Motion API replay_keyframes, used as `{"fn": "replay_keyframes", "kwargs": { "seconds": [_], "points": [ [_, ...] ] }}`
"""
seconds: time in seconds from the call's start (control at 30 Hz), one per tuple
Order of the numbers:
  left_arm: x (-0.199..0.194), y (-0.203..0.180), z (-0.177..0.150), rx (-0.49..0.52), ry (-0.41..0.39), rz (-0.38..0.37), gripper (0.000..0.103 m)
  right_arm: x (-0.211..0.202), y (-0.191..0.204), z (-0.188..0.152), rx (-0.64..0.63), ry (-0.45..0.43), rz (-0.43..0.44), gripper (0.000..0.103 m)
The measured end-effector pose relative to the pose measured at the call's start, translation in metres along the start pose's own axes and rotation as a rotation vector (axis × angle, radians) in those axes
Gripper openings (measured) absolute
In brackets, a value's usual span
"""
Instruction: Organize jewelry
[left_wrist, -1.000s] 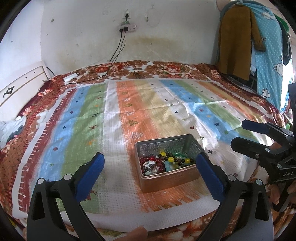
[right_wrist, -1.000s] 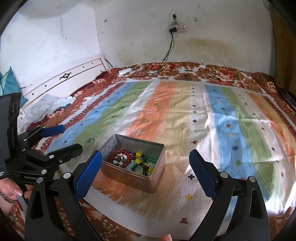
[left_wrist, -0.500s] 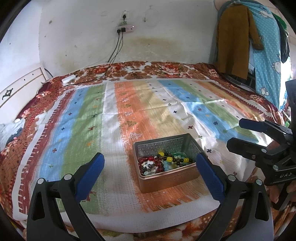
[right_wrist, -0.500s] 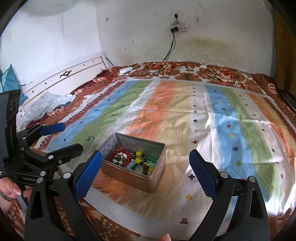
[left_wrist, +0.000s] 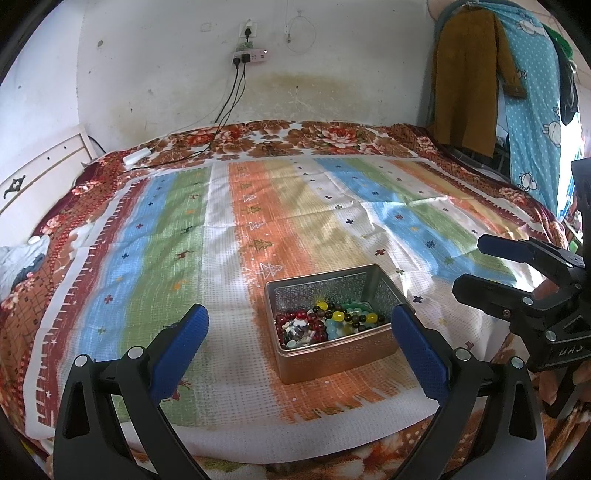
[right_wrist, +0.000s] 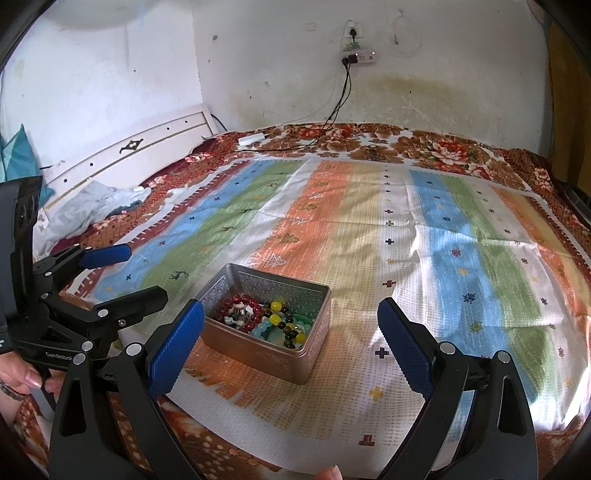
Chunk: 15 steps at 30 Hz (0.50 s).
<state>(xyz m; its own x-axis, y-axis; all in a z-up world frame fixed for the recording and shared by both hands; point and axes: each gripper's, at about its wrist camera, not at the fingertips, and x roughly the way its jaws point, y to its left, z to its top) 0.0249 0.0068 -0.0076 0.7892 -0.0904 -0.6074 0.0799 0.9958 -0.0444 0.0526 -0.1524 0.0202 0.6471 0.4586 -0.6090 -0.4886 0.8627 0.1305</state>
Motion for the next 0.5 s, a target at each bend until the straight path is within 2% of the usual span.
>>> {"fn": "replay_keyframes", "kwargs": {
  "seconds": [0.33, 0.5],
  "points": [
    [0.0003, 0.0003, 0.0001, 0.0, 0.001, -0.001, 0.097, 0.0001, 0.0002, -0.0004, -0.002, 0.001, -0.002, 0.095],
    [0.0048, -0.0029, -0.0035, -0.002, 0.032, 0.003, 0.097, -0.0004, 0.001, -0.0003, -0.003, 0.001, -0.002, 0.095]
  ]
}}
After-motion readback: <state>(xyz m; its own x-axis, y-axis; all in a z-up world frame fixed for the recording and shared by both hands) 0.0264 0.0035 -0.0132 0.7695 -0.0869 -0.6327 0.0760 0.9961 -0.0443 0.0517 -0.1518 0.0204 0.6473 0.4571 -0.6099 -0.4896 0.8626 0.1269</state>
